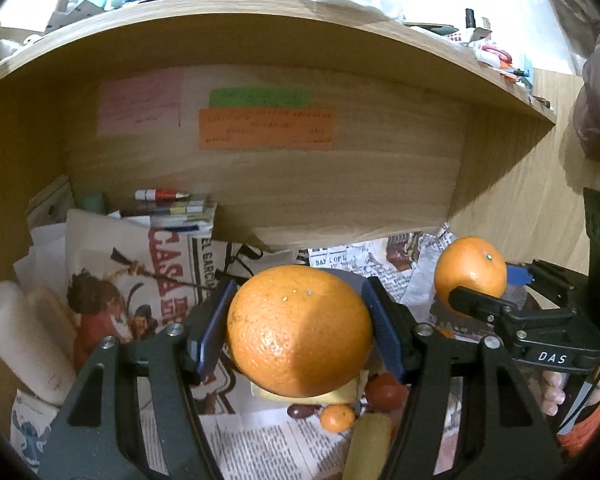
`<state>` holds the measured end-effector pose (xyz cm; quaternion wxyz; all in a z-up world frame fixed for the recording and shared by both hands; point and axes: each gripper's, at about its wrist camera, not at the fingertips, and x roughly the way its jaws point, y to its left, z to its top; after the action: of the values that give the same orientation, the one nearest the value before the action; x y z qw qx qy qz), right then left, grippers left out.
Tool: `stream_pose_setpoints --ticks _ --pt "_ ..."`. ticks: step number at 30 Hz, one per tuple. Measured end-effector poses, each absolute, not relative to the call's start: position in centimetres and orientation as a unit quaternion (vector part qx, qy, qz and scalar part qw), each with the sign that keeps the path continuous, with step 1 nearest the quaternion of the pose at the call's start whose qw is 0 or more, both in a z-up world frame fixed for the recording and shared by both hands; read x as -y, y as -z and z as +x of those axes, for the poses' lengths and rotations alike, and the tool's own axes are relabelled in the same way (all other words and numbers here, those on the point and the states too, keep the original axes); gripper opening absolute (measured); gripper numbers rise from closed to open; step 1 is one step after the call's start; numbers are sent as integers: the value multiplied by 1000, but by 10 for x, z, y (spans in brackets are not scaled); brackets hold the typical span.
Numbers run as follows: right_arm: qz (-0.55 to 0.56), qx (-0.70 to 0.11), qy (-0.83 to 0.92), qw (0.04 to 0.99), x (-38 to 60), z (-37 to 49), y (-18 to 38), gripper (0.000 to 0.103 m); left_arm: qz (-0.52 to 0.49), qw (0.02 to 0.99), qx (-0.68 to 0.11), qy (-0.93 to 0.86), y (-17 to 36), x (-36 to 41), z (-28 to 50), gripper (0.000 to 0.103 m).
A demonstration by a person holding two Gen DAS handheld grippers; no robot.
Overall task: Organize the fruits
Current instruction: 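Carry both oranges over the grey plate and open both tools to set them down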
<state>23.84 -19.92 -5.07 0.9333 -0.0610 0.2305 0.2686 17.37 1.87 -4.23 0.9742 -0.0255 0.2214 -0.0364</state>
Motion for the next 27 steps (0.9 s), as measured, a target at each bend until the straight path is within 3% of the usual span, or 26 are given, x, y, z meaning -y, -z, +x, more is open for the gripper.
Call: stream_pose_setpoints --ticks 14,27 --pt "-72 -223 -263 936 173 299 53 66 -20 969 -245 25 47 -26 244 64" --pt "-101 -283 -257 919 153 355 78 66 -7 951 -306 36 77 -30 314 64"
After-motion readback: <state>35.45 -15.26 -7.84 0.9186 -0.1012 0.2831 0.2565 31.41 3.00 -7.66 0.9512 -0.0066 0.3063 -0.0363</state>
